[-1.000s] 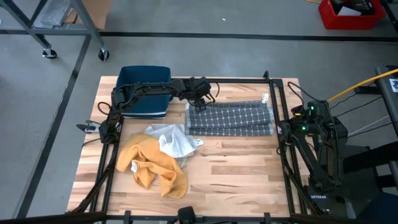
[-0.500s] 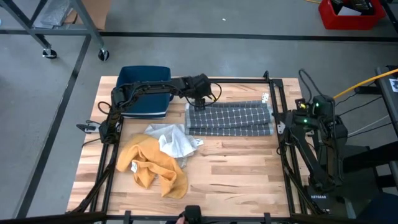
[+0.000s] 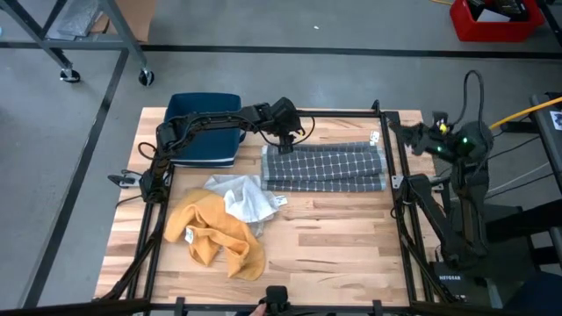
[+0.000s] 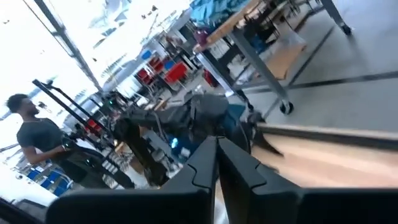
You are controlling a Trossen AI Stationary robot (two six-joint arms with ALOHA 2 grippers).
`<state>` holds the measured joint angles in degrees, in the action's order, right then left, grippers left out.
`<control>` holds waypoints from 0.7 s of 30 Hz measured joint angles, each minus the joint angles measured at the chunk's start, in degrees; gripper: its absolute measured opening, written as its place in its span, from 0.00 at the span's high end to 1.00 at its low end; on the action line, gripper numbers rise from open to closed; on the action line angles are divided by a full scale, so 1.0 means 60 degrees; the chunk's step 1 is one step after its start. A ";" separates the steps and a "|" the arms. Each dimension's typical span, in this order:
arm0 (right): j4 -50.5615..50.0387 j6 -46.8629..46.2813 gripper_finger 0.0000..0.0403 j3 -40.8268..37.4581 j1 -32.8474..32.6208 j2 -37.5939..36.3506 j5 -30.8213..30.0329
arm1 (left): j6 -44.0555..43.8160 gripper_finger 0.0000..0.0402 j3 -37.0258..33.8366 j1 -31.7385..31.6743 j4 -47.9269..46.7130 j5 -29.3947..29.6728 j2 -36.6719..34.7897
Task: Fold towel
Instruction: Fold the gray towel
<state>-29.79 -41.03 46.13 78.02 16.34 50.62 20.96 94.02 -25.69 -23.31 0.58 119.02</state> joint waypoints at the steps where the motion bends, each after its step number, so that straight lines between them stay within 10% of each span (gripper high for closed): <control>1: 0.0378 -0.0110 0.96 0.0000 0.0000 0.0270 0.0099 | -0.0017 0.62 0.0000 0.0004 0.0004 0.0000 0.0000; 8: 0.0981 0.0345 0.98 -0.0004 -0.0211 0.2005 0.0855 | -0.0430 0.63 0.0000 0.0011 -0.0007 0.0000 0.0000; 21: 0.2931 0.1749 0.98 -0.0004 -0.4277 0.4080 -0.0416 | -0.0529 0.63 0.0000 0.0015 -0.0023 0.0000 0.0000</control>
<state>-12.20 -30.53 46.11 52.36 40.82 48.12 17.78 94.02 -25.61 -23.45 0.58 119.02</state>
